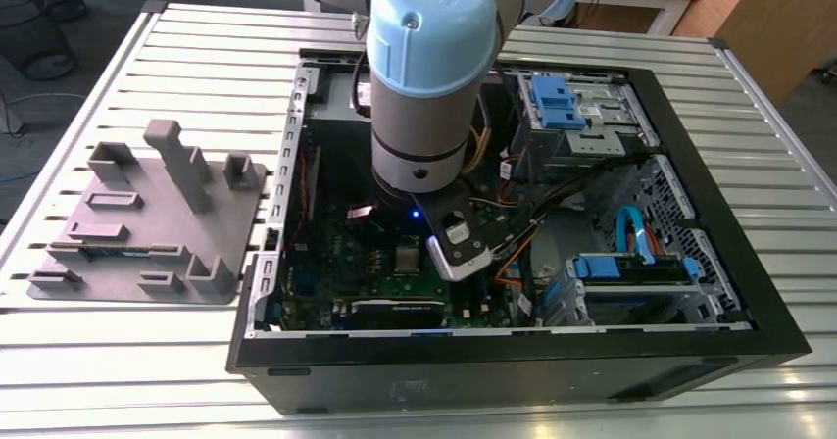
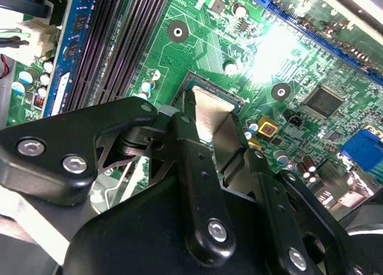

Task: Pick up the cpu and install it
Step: 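Place the cpu into insertion slot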

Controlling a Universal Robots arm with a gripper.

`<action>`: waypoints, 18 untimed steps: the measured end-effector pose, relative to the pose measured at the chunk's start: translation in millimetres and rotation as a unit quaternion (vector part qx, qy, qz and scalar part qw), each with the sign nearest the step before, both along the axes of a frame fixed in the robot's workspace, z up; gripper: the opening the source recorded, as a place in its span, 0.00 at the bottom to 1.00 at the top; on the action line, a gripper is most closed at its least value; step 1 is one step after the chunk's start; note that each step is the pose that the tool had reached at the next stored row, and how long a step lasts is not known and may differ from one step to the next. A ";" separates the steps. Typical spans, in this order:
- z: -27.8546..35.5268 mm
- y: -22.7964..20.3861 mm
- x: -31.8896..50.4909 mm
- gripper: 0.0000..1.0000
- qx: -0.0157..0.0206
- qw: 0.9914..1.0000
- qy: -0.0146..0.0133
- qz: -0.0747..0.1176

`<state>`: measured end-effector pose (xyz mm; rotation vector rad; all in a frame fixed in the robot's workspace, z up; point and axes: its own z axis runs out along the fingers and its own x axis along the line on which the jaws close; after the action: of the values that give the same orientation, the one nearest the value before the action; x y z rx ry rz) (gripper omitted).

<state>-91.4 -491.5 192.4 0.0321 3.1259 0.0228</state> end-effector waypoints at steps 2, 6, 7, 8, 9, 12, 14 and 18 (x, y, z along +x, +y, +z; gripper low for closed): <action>0.0 0.0 0.0 0.38 0.000 1.000 0.000 0.000; 0.0 -0.1 0.0 0.33 0.000 1.000 0.000 0.000; -0.1 0.0 0.0 0.33 0.000 1.000 0.000 0.000; -0.2 0.0 0.0 0.33 0.000 1.000 0.000 0.000; -0.2 0.0 0.0 0.33 0.000 1.000 0.000 0.000; -0.2 0.0 0.0 0.33 0.000 1.000 0.000 0.000; -0.3 0.0 0.0 0.31 0.000 1.000 0.000 0.000; -0.3 0.0 0.0 0.31 0.000 1.000 0.000 0.000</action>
<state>-91.4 -491.5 192.0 0.0320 3.1259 0.0229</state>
